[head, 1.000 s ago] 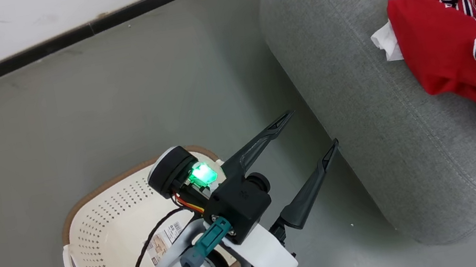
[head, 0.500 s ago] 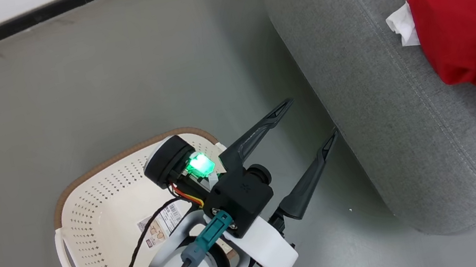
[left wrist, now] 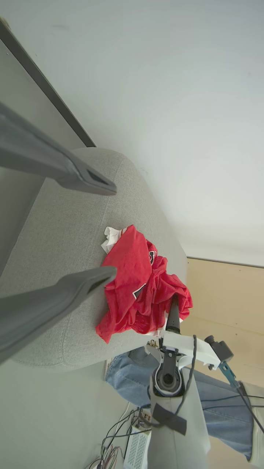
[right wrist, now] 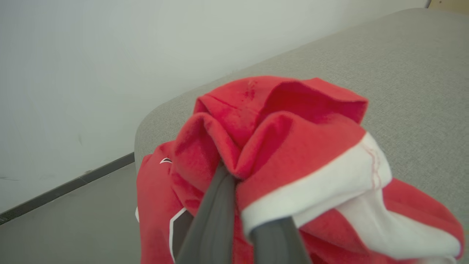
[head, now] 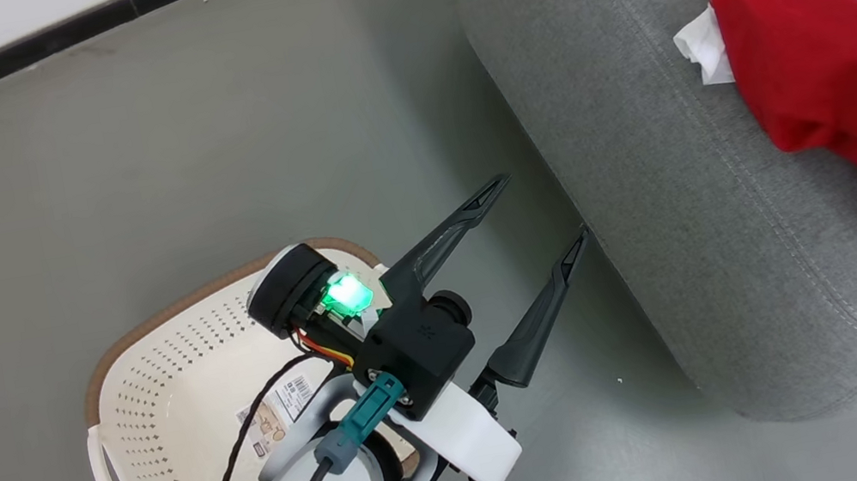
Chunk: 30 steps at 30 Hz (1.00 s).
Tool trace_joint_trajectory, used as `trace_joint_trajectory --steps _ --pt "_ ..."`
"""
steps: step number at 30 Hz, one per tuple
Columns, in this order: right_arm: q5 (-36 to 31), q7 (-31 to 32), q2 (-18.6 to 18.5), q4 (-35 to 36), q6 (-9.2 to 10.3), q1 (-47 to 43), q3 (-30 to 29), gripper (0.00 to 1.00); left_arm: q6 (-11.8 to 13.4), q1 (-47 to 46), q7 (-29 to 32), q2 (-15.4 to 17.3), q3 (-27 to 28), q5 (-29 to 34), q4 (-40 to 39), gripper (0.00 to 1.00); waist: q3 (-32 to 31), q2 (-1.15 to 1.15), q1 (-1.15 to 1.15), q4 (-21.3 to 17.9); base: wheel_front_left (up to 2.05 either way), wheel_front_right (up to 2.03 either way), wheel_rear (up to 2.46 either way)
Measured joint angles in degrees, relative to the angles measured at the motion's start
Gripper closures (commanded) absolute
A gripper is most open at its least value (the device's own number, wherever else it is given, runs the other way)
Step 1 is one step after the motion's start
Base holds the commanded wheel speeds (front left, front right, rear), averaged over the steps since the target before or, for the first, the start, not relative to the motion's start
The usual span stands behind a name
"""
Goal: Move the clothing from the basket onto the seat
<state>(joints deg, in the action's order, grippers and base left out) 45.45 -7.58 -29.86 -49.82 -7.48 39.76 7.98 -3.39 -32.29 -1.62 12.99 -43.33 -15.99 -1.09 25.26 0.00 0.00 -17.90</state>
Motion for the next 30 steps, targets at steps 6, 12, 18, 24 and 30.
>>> trace_joint_trajectory --steps 6,12,18,24,30 --pt "0.0 0.0 -0.1 -0.3 0.00 0.0 0.3 0.00 -0.2 0.0 -0.8 -0.3 0.0 -0.3 0.9 0.00 -0.9 0.00 0.00 -0.8 0.00 0.00 0.00" --pt "0.0 0.0 -0.1 -0.4 0.00 0.0 1.6 0.00 -0.2 0.0 -1.5 -0.3 0.0 -0.6 1.9 0.00 -2.0 0.00 0.00 -1.5 0.00 0.00 0.00" --pt "0.0 0.0 0.0 -0.1 0.00 -1.2 2.8 0.00 -0.2 0.1 -2.0 -0.3 0.0 -1.1 2.7 0.00 -3.2 0.00 0.00 -2.7 0.00 0.00 0.00" --pt "0.3 -0.1 0.2 0.9 -0.01 -3.8 3.8 0.00 -0.2 0.3 -2.5 -0.4 0.0 -1.5 3.6 0.00 -4.3 0.00 0.00 -3.7 0.00 0.00 0.00" --pt "0.3 -1.3 0.2 2.9 -0.01 -5.9 5.1 0.00 -0.2 0.7 -3.0 -0.4 0.3 -1.9 4.5 0.00 -5.5 0.00 0.00 -4.7 0.00 0.00 0.00"
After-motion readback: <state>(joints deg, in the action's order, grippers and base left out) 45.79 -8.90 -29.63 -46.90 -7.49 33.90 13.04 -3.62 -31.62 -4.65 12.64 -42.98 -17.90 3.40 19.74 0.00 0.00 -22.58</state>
